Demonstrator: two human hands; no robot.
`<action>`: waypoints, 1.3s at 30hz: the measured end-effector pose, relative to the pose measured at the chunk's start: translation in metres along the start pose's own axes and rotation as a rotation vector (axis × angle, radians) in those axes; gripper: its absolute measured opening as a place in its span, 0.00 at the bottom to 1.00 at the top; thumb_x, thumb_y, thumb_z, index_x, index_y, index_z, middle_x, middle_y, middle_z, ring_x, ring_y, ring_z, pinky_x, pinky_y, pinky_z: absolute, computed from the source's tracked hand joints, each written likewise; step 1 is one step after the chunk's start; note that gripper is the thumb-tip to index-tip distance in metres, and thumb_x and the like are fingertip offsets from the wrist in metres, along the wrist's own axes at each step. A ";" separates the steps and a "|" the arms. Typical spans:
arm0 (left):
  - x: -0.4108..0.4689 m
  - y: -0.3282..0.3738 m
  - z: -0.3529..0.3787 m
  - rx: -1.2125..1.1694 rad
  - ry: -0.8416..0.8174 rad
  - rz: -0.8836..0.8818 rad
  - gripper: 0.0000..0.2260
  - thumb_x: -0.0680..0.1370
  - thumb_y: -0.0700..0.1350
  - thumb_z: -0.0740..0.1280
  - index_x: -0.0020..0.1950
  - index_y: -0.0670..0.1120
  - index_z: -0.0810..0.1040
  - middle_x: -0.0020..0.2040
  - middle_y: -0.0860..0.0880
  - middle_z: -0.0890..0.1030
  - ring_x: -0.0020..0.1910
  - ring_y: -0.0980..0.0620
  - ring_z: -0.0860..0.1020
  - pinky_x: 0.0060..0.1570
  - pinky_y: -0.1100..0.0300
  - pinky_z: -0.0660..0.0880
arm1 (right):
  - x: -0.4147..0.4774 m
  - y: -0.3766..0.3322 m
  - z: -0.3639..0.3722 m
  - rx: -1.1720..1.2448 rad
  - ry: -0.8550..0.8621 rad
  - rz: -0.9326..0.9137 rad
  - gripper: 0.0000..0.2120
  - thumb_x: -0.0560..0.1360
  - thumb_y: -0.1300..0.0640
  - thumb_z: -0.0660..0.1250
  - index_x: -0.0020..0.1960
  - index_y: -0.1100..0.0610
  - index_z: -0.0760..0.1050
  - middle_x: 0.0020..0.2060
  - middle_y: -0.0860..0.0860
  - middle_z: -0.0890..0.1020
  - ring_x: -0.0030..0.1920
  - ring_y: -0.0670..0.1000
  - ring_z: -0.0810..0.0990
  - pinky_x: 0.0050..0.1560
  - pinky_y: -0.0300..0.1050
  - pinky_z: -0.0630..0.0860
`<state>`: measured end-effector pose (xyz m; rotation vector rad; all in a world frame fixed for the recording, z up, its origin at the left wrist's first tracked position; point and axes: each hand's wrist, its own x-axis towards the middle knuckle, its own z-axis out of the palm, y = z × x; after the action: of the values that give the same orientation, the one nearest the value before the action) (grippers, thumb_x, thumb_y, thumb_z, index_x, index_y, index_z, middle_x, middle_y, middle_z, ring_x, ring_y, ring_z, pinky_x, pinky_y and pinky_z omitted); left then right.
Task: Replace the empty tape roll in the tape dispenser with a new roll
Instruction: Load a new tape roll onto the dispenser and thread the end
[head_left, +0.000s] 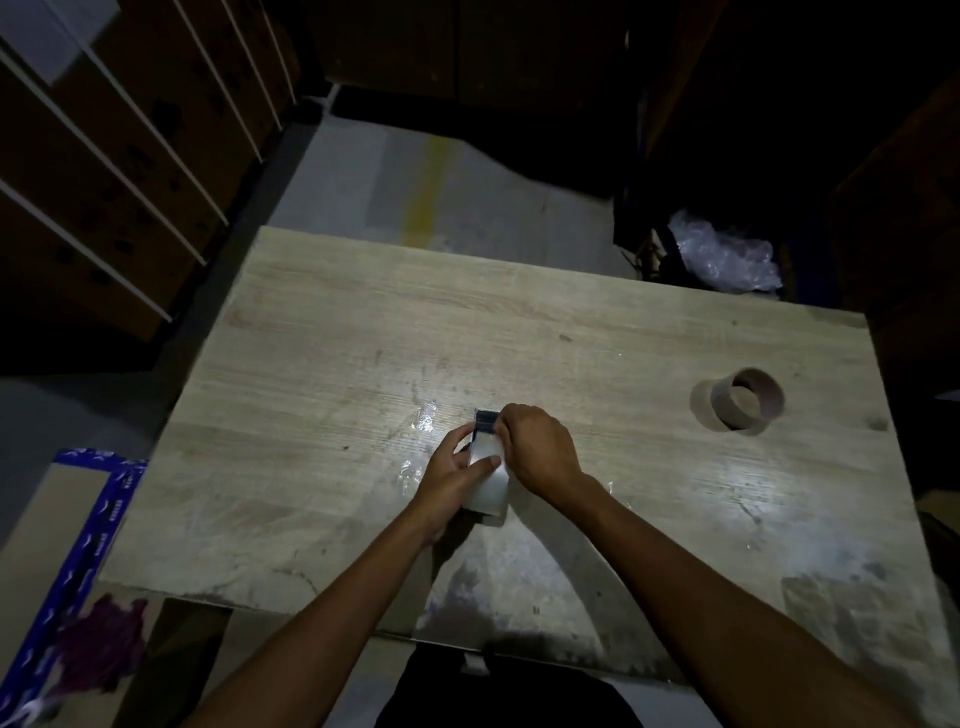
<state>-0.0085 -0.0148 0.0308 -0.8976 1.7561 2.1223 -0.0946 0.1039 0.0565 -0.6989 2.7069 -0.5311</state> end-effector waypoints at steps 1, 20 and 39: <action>-0.002 -0.001 0.002 0.006 0.019 0.007 0.26 0.77 0.41 0.72 0.73 0.49 0.69 0.56 0.50 0.84 0.54 0.51 0.83 0.55 0.50 0.80 | 0.003 0.003 0.000 0.013 -0.012 0.012 0.08 0.79 0.57 0.60 0.47 0.59 0.76 0.45 0.55 0.82 0.45 0.56 0.80 0.38 0.45 0.69; 0.012 0.002 0.011 0.336 0.191 0.044 0.20 0.76 0.57 0.69 0.65 0.48 0.78 0.59 0.49 0.81 0.56 0.52 0.80 0.54 0.57 0.77 | 0.054 0.034 0.021 0.266 -0.132 0.247 0.09 0.75 0.69 0.59 0.46 0.72 0.77 0.46 0.65 0.81 0.48 0.63 0.79 0.41 0.49 0.71; 0.080 0.043 0.000 0.110 -0.056 -0.248 0.13 0.80 0.46 0.58 0.40 0.43 0.77 0.35 0.44 0.79 0.33 0.48 0.77 0.38 0.56 0.71 | 0.046 0.025 -0.006 0.257 -0.224 0.072 0.08 0.82 0.63 0.55 0.51 0.63 0.73 0.51 0.61 0.78 0.51 0.62 0.74 0.57 0.52 0.65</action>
<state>-0.0951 -0.0405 0.0177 -0.9610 1.6227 1.8590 -0.1455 0.1029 0.0427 -0.5532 2.3915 -0.7208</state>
